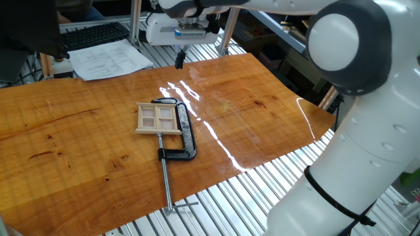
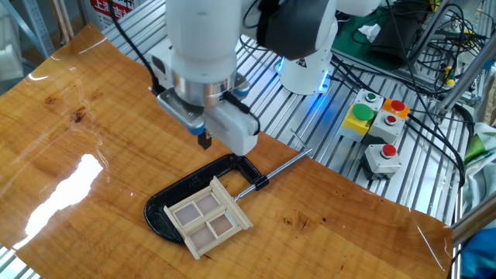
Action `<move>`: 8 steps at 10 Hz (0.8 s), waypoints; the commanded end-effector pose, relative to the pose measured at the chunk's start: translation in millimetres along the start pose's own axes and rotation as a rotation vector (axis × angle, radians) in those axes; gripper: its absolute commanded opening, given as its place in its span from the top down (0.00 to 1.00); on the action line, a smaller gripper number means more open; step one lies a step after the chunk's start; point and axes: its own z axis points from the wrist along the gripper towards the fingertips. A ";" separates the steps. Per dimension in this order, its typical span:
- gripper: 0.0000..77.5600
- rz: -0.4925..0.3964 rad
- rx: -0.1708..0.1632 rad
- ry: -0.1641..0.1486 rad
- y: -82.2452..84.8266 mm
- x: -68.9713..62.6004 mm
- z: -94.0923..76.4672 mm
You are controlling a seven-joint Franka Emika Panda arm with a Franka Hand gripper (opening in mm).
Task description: Open a sliding window
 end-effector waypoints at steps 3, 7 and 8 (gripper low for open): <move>1.00 0.077 -0.031 -0.036 -0.5 -1.4 -0.3; 1.00 0.160 -0.039 -0.013 -0.5 -1.4 -0.3; 1.00 0.176 -0.032 -0.012 -0.5 -1.4 -0.3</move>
